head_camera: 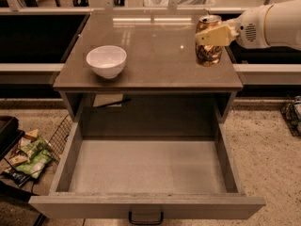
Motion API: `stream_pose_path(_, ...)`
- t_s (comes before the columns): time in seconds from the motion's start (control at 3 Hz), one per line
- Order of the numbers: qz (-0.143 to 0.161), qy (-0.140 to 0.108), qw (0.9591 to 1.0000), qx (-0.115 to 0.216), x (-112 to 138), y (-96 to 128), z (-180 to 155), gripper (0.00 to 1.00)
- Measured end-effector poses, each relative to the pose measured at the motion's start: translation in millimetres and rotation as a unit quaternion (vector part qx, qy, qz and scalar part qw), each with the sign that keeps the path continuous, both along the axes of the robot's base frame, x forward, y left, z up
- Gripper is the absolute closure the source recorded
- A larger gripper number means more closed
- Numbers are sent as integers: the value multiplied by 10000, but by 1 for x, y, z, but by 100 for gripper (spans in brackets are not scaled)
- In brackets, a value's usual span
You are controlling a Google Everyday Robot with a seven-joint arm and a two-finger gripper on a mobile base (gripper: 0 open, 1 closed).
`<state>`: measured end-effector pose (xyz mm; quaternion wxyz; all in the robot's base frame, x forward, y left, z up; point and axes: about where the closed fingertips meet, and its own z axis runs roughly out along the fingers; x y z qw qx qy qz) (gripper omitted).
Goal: Place orange can into top drawer
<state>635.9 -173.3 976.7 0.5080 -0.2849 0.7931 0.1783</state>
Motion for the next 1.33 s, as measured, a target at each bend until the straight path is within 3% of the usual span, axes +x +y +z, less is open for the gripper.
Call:
stream_pose_path(0.33,23,13,10000,28,1,3,-2,100)
stream_pose_path(0.67,254,89,9994,217,-21,14,-23,100)
stream_pose_path(1.0,768,203,9953,546,-67,28,-58,100)
stream_pose_path(1.33,1373,150,9866,864,-104,37,-93,100)
